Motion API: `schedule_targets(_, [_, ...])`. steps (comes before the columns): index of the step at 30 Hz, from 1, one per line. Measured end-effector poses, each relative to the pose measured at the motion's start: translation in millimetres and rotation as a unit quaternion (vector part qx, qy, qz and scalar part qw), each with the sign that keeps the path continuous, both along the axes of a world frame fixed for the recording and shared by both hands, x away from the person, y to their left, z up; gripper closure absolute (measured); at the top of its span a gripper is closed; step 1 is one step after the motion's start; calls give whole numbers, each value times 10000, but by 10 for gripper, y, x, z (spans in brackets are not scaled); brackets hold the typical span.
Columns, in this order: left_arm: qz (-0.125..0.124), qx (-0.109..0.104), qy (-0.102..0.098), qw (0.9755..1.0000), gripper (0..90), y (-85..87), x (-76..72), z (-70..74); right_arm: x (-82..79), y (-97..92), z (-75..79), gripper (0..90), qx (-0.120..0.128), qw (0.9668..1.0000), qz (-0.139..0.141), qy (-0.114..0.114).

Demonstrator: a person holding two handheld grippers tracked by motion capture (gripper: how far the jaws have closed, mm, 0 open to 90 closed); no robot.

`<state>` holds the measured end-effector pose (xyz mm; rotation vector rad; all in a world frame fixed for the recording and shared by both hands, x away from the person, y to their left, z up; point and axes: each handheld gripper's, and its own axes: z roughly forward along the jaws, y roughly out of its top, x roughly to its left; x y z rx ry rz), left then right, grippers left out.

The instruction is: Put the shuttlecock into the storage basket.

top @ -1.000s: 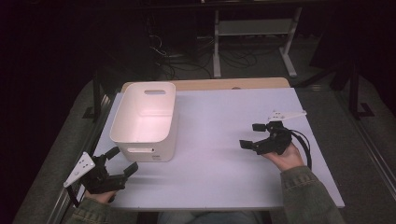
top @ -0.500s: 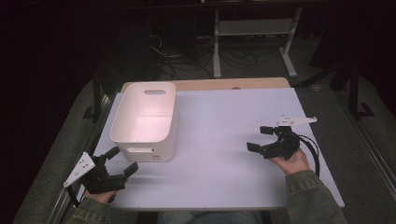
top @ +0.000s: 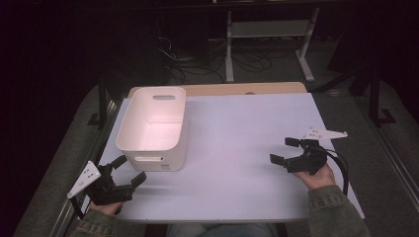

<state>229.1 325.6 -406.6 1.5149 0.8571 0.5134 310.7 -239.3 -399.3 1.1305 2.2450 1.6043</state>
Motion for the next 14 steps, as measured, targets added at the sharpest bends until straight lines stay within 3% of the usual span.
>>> schedule_targets(14, [-13,-14,-5,10000,0,-4,5,-1,-94,-91,-80,0,-9,9999,-136,-26])
